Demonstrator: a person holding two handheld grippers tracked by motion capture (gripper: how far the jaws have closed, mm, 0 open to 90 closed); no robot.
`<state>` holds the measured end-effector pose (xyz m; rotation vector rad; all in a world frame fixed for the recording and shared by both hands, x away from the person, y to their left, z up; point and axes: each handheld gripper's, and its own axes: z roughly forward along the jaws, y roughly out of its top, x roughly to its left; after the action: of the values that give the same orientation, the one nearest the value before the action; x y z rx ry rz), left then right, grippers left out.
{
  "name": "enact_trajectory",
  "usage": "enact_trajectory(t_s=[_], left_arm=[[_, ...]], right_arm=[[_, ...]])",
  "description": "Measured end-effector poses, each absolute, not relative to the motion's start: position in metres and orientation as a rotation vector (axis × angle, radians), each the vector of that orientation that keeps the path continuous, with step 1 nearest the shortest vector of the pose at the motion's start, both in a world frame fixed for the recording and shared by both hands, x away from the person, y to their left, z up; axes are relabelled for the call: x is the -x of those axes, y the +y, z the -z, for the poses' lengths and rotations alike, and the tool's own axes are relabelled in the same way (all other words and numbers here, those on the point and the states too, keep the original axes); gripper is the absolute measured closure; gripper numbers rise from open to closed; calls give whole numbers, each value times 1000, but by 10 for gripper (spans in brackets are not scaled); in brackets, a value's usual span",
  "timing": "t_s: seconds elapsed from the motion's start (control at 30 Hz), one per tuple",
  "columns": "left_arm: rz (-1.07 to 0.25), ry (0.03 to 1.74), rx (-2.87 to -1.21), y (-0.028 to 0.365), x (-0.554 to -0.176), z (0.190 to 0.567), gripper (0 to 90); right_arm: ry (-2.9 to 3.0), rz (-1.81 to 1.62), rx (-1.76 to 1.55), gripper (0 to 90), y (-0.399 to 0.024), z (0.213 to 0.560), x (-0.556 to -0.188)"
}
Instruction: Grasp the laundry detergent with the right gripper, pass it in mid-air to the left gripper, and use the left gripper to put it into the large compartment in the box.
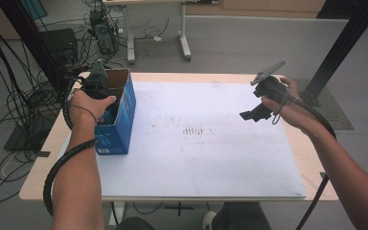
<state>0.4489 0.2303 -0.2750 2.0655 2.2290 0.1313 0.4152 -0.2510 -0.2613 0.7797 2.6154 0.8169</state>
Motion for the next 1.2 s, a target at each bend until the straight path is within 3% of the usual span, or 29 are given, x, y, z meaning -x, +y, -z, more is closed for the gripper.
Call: enact_trajectory(t_s=[1.2], left_arm=[[-146, 2229, -2070, 229, -448, 275, 364]], right_arm=[[2616, -821, -775, 3, -249, 259, -414]])
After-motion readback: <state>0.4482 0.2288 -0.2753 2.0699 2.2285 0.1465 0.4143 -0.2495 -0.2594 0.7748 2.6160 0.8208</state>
